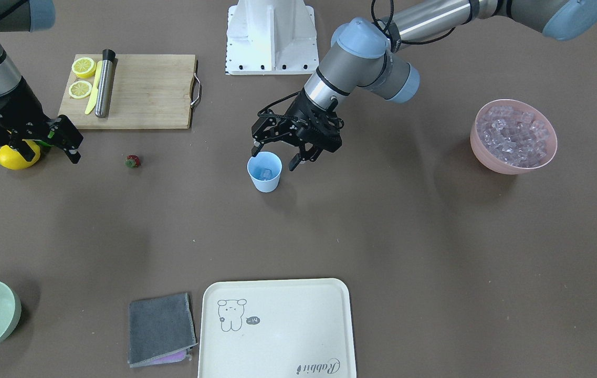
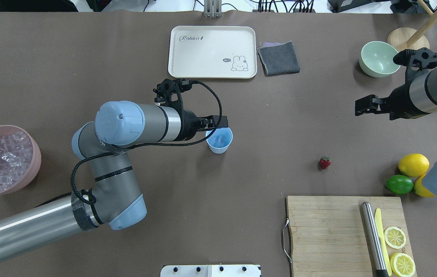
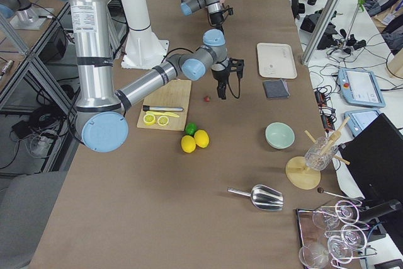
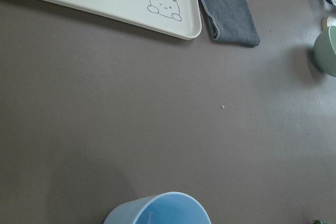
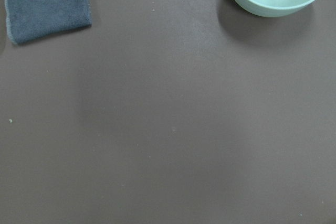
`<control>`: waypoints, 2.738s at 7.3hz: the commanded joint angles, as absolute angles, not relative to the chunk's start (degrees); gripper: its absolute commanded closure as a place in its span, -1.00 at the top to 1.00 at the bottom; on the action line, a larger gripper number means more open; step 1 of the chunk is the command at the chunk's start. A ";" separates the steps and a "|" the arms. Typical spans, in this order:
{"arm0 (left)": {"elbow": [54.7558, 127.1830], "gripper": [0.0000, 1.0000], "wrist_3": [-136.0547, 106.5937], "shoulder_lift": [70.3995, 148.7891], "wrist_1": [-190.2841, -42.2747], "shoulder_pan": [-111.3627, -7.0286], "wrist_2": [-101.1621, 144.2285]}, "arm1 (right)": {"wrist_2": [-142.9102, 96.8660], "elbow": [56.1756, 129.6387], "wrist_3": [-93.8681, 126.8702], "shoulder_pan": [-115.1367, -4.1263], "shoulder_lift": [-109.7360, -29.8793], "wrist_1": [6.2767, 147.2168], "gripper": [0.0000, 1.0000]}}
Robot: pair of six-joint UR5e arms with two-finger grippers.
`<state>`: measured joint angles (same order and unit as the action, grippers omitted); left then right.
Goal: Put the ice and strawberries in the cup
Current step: 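Open the left gripper to drop the ice cube into the cup, then move the left gripper back to the pink ice bowl, then lower the left gripper into the ice and grasp another cube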
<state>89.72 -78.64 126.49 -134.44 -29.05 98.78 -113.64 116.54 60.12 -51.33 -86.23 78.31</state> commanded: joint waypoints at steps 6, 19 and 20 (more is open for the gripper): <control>120.13 0.96 -58.77 112.46 -87.80 -38.83 104.68 | -113.73 115.93 60.20 -50.98 -86.22 78.31 1.00; 107.50 0.82 -37.87 74.80 -131.29 -54.49 120.32 | -113.64 115.58 60.21 -50.45 -86.31 78.31 1.00; 107.40 0.75 -37.97 74.71 -131.74 -54.49 120.32 | -113.64 115.58 60.21 -50.36 -86.31 78.31 1.00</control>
